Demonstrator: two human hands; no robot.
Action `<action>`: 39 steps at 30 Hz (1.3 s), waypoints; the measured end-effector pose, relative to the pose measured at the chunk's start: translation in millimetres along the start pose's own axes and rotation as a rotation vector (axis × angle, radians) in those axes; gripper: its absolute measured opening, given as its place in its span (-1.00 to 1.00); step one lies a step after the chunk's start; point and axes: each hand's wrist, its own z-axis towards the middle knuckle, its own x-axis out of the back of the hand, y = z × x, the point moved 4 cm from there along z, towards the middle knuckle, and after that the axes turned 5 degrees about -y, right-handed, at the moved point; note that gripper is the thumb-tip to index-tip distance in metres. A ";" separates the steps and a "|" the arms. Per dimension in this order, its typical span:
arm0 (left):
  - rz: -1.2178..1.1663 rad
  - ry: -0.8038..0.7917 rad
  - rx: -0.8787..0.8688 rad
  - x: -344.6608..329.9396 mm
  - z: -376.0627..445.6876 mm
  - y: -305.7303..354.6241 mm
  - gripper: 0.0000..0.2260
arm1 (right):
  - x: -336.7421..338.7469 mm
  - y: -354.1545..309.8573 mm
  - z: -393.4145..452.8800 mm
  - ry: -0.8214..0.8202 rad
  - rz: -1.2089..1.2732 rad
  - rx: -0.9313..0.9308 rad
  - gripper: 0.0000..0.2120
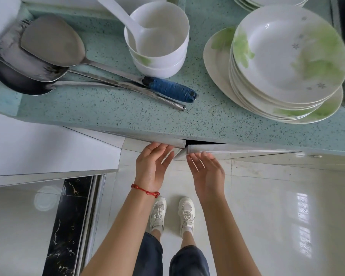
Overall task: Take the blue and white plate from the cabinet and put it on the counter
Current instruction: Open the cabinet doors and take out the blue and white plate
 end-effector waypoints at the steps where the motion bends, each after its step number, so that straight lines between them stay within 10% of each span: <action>1: 0.029 0.035 -0.002 5.0 -4.5 -1.2 -0.81 | 5.6 1.0 -5.8 0.027 -0.034 0.012 -0.71; 12: 0.430 0.272 -0.099 76.2 -67.8 -7.0 -0.86 | 71.4 9.0 -66.8 0.299 -0.533 0.089 -0.73; 39: 0.726 0.442 -0.361 205.1 -178.5 42.4 -0.85 | 206.2 -43.1 -161.5 0.270 -0.780 0.260 -0.77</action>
